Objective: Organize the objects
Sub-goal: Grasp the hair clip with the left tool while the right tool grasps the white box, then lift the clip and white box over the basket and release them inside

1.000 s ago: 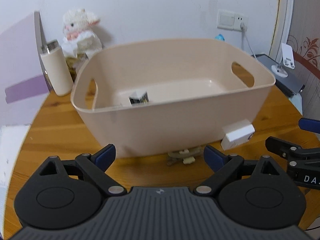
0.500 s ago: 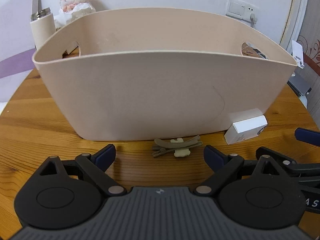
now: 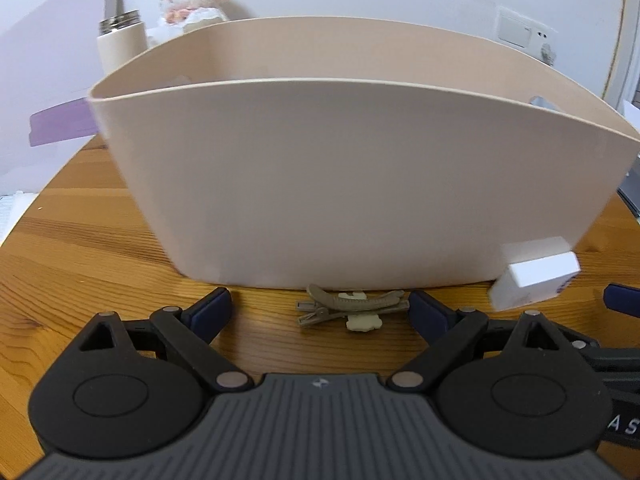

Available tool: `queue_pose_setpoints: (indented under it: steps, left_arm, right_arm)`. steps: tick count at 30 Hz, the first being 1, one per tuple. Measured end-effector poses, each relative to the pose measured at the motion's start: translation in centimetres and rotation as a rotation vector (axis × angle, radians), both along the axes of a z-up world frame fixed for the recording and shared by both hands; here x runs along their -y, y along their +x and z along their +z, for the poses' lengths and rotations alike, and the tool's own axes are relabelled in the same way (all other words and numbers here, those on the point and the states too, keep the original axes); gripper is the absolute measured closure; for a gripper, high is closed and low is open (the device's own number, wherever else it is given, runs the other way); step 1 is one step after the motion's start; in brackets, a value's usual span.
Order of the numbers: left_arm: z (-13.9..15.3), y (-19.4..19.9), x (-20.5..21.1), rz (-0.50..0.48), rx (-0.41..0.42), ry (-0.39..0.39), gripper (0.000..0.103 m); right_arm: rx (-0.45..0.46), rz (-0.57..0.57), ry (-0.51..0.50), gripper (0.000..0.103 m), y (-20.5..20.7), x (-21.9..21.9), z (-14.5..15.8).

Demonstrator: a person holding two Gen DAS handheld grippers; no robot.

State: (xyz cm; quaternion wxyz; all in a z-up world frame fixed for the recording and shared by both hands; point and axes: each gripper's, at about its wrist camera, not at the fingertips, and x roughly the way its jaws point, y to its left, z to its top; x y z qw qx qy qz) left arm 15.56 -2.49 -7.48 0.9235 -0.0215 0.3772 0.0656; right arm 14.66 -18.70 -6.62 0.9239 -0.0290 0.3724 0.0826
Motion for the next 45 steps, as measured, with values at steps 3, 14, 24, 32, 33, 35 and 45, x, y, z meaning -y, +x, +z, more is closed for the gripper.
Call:
queue_pose_setpoints:
  steps: [3,14,24,32,33,35,45]
  left_arm:
    - [0.0,0.1,-0.7,-0.014,0.001,0.001,0.007]
    - [-0.1,-0.6,-1.9,-0.036,0.028,0.007,0.020]
    - [0.2,-1.9,-2.3,-0.045,0.067,0.004,0.043]
    - [0.4,-2.2,-2.7,-0.054,0.052,-0.014,0.043]
    - [0.5,-2.3,-2.7,-0.054,0.050,-0.020,0.043]
    - [0.8,-2.7,-2.8,-0.058,0.062,-0.008,0.043]
    - [5.1,-5.4,-3.7,-0.090,0.169,0.006,0.043]
  right_arm:
    - [0.000,0.004,-0.001,0.014,0.4,-0.6,-0.3]
    - [0.020,0.008,0.000,0.017,1.7,-2.0,-0.5]
    - [0.038,0.020,0.008,0.048,1.3,-2.5,-0.1]
    - [0.048,0.031,0.008,0.048,0.1,-2.5,0.5]
    - [0.054,0.032,0.008,0.048,-0.1,-2.5,0.8]
    - [0.068,0.033,0.008,0.048,-0.8,-2.5,1.4]
    - [0.188,0.023,0.016,0.048,-3.8,-2.4,5.9]
